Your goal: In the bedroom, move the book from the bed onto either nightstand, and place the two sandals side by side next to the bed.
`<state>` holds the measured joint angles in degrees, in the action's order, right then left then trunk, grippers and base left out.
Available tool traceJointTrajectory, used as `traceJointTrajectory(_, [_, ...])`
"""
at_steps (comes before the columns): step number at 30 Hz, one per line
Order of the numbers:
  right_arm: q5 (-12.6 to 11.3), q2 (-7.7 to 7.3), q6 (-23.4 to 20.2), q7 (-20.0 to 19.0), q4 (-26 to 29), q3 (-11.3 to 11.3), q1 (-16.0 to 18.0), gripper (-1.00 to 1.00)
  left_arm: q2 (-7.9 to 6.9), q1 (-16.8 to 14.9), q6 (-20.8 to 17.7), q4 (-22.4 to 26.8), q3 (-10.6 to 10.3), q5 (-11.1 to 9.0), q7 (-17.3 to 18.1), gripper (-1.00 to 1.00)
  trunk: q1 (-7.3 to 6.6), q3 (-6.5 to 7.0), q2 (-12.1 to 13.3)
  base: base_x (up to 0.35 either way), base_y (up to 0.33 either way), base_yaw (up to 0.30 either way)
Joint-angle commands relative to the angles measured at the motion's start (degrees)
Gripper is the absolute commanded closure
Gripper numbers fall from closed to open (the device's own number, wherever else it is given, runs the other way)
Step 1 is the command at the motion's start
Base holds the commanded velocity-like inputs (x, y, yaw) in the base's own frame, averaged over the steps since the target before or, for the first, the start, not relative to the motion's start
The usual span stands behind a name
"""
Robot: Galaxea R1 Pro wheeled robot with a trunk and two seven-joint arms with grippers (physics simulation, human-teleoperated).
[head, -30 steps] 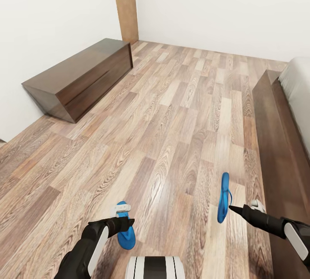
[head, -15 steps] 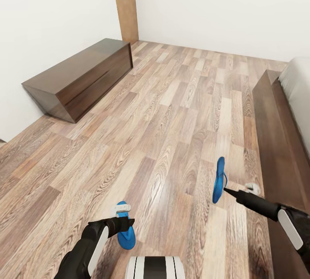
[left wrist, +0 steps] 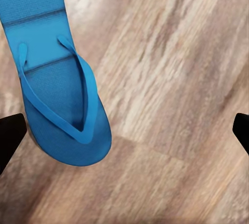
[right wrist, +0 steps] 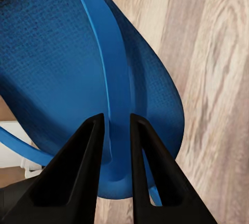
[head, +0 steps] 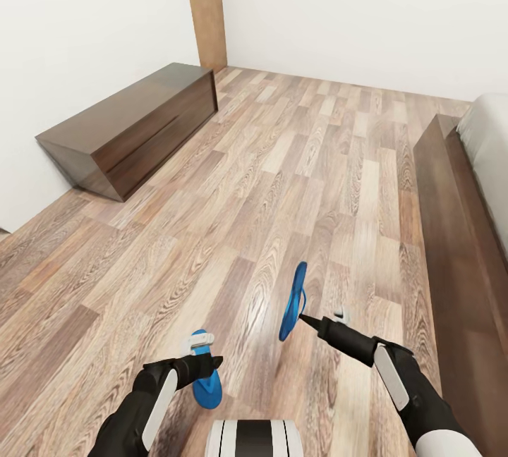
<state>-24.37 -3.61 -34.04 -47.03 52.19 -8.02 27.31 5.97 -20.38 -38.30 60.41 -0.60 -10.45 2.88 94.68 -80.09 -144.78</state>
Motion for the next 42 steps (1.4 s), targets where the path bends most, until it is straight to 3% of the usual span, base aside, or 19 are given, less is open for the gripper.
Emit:
traceJointTrajectory(1, [-0.24,-0.03,-0.38,-0.07,0.06,-0.07,0.02,1.0,0.01,-0.01,-0.28,0.06,0.02,-0.18,0.03,-1.0,-0.01,-0.04,-0.01,0.0,0.0,0.0])
traceJointTrajectory(6, [-0.24,-0.45,-1.8,-0.11,0.34,-0.26,0.02,1.0,0.01,-0.01,-0.28,0.06,-0.01,-0.18,0.02,-1.0,-0.01,-0.04,-0.01,0.0,0.0,0.0])
traceJointTrajectory(9, [-0.32,-1.45,-7.54,-0.24,3.06,-0.44,0.09,1.0,0.01,-0.01,-0.28,0.06,0.05,-0.18,0.07,-1.0,-0.01,-0.04,-0.01,0.0,0.0,0.0])
traceJointTrajectory(12, [-0.73,-5.08,-10.04,-0.37,5.62,-0.71,0.1,1.0,0.01,-0.01,-0.28,0.06,0.07,-0.18,0.1,-1.0,-0.01,-0.04,-0.01,0.0,0.0,0.0])
traceJointTrajectory(14, [-1.5,-8.95,-10.73,-0.47,6.28,-0.77,0.11,1.0,0.01,-0.01,-0.28,0.06,0.07,-0.18,0.11,-1.0,-0.01,-0.04,-0.01,0.0,0.0,0.0])
traceJointTrajectory(16, [-3.47,-10.68,-11.04,-0.5,6.48,-0.77,0.11,1.0,0.01,-0.01,-0.28,0.06,0.07,-0.18,0.11,-1.0,-0.01,-0.04,-0.01,0.0,0.0,0.0])
traceJointTrajectory(17, [-5.84,-11.42,-11.51,-0.51,6.57,-0.75,0.11,1.0,0.01,-0.01,-0.28,0.06,0.07,-0.18,0.11,-1.0,-0.01,-0.04,-0.01,0.0,0.0,0.0])
traceJointTrajectory(20, [-7.59,-11.77,-12.36,-0.51,6.81,-0.68,0.11,1.0,0.01,-0.01,-0.28,0.06,0.07,-0.18,0.11,-1.0,-0.01,-0.04,-0.01,0.0,0.0,0.0])
traceJointTrajectory(30, [-8.06,-11.86,-12.63,-0.48,6.88,-0.6,0.11,1.0,-0.07,-0.01,-0.27,0.06,0.16,-0.18,0.11,-1.0,-0.01,-0.04,-0.01,0.0,0.0,0.0])
traceJointTrajectory(42, [-8.05,-11.77,-12.63,-0.43,6.87,-0.54,0.1,1.0,-0.08,-0.01,-0.19,0.06,0.21,-0.17,0.11,-1.0,0.3,-2.7,-0.17,0.0,0.0,0.0])
